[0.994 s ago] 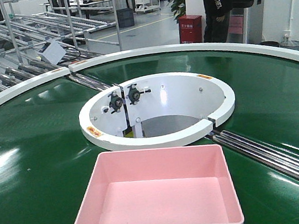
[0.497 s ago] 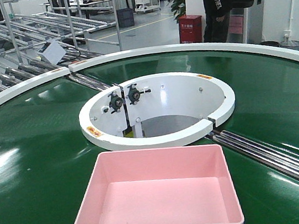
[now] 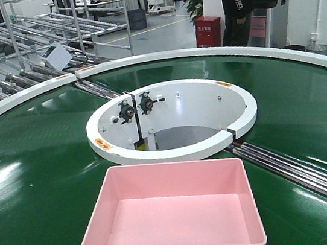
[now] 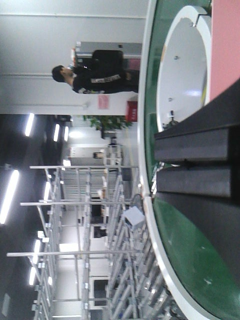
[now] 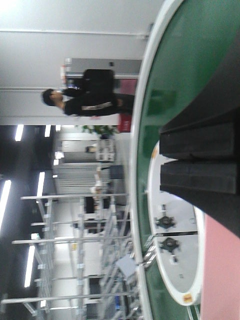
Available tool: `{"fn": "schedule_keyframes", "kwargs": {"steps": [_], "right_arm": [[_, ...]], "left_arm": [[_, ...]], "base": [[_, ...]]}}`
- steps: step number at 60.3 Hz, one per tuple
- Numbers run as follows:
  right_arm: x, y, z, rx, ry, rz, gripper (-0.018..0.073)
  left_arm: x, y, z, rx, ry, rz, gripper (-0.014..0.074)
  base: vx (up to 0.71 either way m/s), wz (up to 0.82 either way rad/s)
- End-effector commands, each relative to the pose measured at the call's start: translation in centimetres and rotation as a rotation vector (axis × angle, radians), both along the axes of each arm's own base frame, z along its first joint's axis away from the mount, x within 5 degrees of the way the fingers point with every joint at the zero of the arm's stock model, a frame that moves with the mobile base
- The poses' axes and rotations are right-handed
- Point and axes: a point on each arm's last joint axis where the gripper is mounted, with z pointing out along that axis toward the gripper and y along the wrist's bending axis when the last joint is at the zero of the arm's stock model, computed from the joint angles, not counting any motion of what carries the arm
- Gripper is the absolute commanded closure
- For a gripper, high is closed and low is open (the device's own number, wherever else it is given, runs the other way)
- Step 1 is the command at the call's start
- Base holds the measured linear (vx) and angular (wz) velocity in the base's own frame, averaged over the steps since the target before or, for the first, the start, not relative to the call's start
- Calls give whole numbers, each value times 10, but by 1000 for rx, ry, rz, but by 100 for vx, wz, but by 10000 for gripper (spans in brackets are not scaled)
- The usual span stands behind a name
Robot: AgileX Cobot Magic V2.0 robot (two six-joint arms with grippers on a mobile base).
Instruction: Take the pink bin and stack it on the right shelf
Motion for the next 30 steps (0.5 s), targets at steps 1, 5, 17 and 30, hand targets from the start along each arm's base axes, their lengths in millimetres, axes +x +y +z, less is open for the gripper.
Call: {"fn": "schedule_keyframes", "kwargs": {"steps": [1,5,17,30], "right_arm": [[6,-1,29,-20,61,-14,568],[17,-1,35,-19,180,-17,568],[58,-1,17,-17,515,-19,568],[94,-1,-8,-43,756,-14,558]], "left_arm": [[5,0,30,-10,83,2,596],[14,0,35,-9,207,9,596],[50,-1,13,-9,534,15,596],[71,-1,-8,0,667,19,581]], "base": [[0,0],[0,0],[0,0],[0,0]]}}
